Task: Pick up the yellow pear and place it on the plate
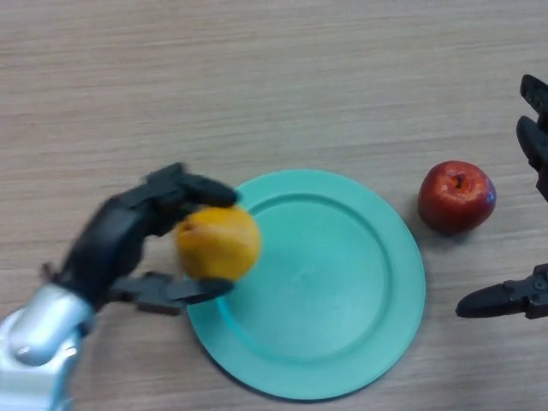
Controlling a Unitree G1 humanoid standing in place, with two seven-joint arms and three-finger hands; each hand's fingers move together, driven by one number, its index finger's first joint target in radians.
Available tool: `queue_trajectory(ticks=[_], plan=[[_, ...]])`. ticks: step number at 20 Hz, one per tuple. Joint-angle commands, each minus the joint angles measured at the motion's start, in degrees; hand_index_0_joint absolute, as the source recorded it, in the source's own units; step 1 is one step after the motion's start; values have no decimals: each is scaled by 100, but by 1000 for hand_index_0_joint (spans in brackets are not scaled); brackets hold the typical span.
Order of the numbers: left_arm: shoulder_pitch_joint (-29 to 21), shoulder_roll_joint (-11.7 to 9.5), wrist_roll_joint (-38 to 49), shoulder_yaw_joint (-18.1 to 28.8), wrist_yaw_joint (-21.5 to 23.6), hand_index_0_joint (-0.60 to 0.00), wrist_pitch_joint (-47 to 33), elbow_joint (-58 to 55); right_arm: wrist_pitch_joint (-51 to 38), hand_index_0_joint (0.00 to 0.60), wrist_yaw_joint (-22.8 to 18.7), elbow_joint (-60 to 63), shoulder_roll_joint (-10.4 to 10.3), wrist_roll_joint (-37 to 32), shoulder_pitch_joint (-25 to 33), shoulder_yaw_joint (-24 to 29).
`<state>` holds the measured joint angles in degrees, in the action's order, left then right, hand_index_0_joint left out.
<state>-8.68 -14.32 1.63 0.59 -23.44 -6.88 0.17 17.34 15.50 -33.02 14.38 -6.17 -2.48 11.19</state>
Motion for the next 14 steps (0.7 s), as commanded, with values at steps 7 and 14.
queue_trajectory(ticks=[7, 14], plan=[[-819, 336, -580, -736, 1511, -600, -1425, 1053, -332, 0, -180, -519, 127, -463, 64, 428], [-1014, 343, -605, -1065, 2332, -201, -1044, 1353, -378, 0, -220, -489, 120, -472, 62, 441]])
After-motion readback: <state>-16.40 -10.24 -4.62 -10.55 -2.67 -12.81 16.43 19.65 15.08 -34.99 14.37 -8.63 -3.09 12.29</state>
